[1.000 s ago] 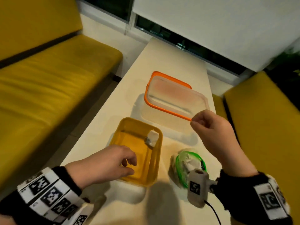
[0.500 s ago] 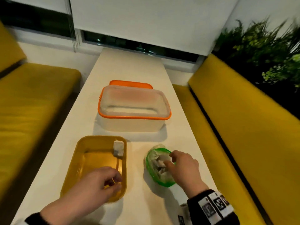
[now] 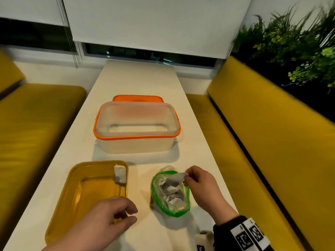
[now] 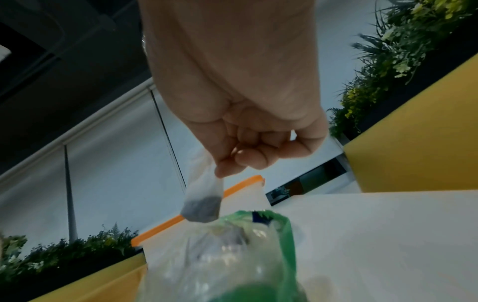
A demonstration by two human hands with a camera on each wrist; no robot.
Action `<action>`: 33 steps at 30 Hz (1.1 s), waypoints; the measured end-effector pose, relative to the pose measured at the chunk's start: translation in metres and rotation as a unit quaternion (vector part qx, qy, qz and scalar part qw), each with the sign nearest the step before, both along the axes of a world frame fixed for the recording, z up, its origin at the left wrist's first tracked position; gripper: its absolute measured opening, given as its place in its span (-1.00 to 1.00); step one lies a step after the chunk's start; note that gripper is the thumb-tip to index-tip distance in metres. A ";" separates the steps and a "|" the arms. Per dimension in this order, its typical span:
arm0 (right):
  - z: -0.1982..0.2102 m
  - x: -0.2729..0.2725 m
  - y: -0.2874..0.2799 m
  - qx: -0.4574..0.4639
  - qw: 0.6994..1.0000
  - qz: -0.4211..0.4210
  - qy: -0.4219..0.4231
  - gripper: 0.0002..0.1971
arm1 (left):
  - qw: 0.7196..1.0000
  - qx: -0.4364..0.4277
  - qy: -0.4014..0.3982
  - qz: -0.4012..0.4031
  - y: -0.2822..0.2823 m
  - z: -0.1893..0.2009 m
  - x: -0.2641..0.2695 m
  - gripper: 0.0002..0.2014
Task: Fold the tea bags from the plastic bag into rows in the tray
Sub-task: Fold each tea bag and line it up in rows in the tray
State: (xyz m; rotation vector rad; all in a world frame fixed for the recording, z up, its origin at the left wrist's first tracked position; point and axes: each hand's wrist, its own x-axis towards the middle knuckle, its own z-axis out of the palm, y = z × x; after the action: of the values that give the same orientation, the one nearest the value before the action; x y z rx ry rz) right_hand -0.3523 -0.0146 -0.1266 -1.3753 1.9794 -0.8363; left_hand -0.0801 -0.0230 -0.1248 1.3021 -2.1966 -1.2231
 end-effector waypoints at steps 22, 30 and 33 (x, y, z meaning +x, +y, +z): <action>-0.024 0.026 -0.015 0.056 0.959 0.107 0.257 -0.90 | 0.999 0.037 -0.024 -0.001 0.005 0.002 -0.009 -0.93; -0.013 0.018 -0.012 -0.026 0.992 0.054 0.114 -0.81 | 0.998 -0.029 -0.042 -0.044 0.000 0.012 -0.038 -0.94; -0.018 0.015 -0.009 -0.019 0.992 0.073 0.103 -0.82 | 0.992 -0.112 -0.059 -0.009 -0.021 0.020 -0.065 -0.86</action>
State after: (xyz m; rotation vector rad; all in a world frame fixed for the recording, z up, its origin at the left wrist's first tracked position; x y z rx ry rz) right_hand -0.3370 -0.0234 -0.1444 -1.6646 1.9936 -0.6919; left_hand -0.1448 -0.0435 -0.1053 1.2932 -2.3527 -0.8958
